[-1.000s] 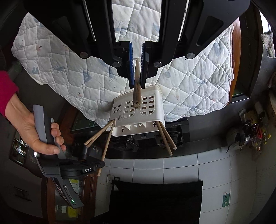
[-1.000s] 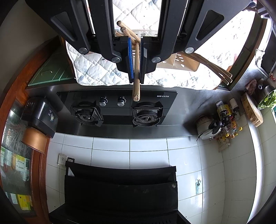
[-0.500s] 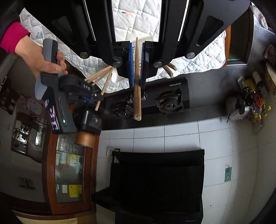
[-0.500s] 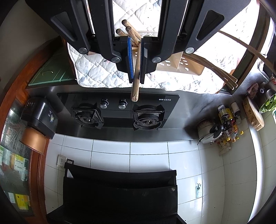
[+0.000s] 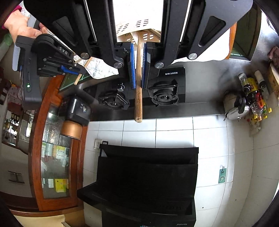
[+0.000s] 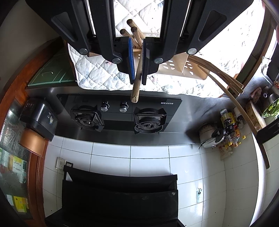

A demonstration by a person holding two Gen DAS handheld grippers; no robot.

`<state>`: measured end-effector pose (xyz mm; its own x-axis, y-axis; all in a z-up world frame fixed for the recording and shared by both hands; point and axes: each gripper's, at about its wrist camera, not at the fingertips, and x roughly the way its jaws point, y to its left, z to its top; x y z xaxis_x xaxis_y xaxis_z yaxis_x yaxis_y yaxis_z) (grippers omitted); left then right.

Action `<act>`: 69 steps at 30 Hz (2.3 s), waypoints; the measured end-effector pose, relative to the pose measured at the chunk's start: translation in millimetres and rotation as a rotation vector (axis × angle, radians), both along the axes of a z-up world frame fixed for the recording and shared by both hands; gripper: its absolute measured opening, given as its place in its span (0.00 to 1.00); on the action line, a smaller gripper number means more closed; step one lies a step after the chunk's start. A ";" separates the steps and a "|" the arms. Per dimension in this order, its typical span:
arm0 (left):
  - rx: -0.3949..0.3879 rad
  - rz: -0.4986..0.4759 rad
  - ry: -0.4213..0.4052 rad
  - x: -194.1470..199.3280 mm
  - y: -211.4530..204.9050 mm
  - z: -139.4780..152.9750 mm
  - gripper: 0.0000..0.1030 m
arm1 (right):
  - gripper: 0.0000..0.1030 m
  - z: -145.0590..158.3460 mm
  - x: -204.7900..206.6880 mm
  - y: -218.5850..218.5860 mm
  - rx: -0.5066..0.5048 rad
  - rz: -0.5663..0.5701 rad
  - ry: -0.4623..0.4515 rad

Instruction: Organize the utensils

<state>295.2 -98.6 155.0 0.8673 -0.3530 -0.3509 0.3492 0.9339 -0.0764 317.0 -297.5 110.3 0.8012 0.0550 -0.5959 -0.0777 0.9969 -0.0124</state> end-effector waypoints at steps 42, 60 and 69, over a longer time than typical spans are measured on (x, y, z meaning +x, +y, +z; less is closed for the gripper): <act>0.002 0.064 0.070 -93.4 52.7 -42.4 0.76 | 0.57 22.0 -112.4 17.0 -0.010 0.002 -0.103; -0.002 0.082 0.084 -167.4 66.0 -48.0 0.92 | 0.75 31.5 -186.7 12.2 0.007 -0.008 -0.152; -0.005 0.129 0.139 -195.7 83.7 -73.3 0.93 | 0.86 -4.8 -227.2 28.1 -0.012 0.001 -0.133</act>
<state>99.5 -14.9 81.7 0.8489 -0.2444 -0.4687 0.2129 0.9697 -0.1200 89.8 -269.4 105.5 0.8732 0.0492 -0.4849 -0.0755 0.9965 -0.0348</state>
